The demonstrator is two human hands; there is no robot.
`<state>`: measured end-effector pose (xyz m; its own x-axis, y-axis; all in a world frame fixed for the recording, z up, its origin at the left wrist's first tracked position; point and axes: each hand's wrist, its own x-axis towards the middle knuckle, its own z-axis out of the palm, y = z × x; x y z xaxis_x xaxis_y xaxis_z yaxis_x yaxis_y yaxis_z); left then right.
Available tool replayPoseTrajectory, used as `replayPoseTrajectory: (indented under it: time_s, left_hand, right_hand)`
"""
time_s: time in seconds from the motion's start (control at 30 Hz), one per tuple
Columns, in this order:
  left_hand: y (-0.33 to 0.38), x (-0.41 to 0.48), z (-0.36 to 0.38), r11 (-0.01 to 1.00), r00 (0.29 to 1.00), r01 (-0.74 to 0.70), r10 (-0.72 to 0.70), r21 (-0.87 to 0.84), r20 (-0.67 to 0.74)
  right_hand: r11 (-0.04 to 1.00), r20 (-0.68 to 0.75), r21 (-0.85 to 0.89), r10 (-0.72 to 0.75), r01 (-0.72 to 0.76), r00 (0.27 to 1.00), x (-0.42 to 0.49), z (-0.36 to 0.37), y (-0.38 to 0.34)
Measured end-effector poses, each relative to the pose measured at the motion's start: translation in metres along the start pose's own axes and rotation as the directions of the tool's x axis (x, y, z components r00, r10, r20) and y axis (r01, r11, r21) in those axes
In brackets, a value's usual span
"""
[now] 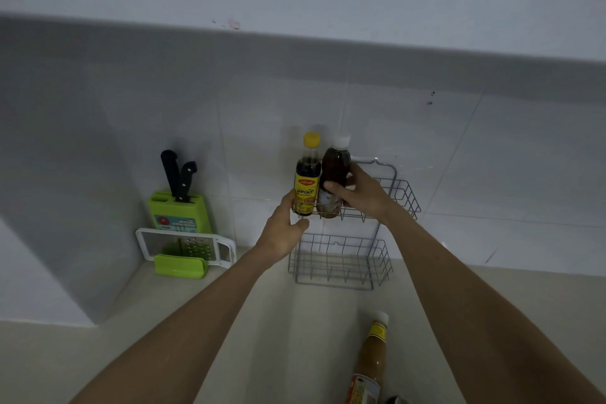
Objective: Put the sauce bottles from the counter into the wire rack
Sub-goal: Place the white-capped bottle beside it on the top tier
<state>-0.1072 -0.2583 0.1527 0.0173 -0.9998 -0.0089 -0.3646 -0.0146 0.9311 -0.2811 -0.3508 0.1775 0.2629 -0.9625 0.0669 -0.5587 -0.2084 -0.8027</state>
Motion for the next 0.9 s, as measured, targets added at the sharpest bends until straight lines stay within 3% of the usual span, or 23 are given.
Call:
replayPoseTrajectory:
  time_s: [0.13,0.27,0.47,0.9]
  left_hand:
    - [-0.001,0.001,-0.001,1.000,1.000,0.001,-0.001,-0.004,0.001]
    - [-0.003,0.002,0.000,1.000,1.000,-0.002,0.002,0.004,-0.002]
    - [-0.005,0.005,-0.001,1.000,1.000,0.009,-0.009,-0.010,0.000]
    - [-0.006,0.006,-0.003,1.000,1.000,0.007,-0.007,-0.002,-0.003]
  right_hand:
    - [0.999,0.027,0.032,0.029,-0.030,0.999,0.001,-0.002,-0.002]
    - [0.999,-0.069,-0.034,-0.010,0.008,0.998,0.000,0.001,-0.006]
    - [0.999,-0.073,0.007,0.038,-0.037,0.997,0.001,0.001,-0.007]
    - [0.993,-0.112,-0.109,-0.060,0.048,0.992,-0.001,0.012,-0.013]
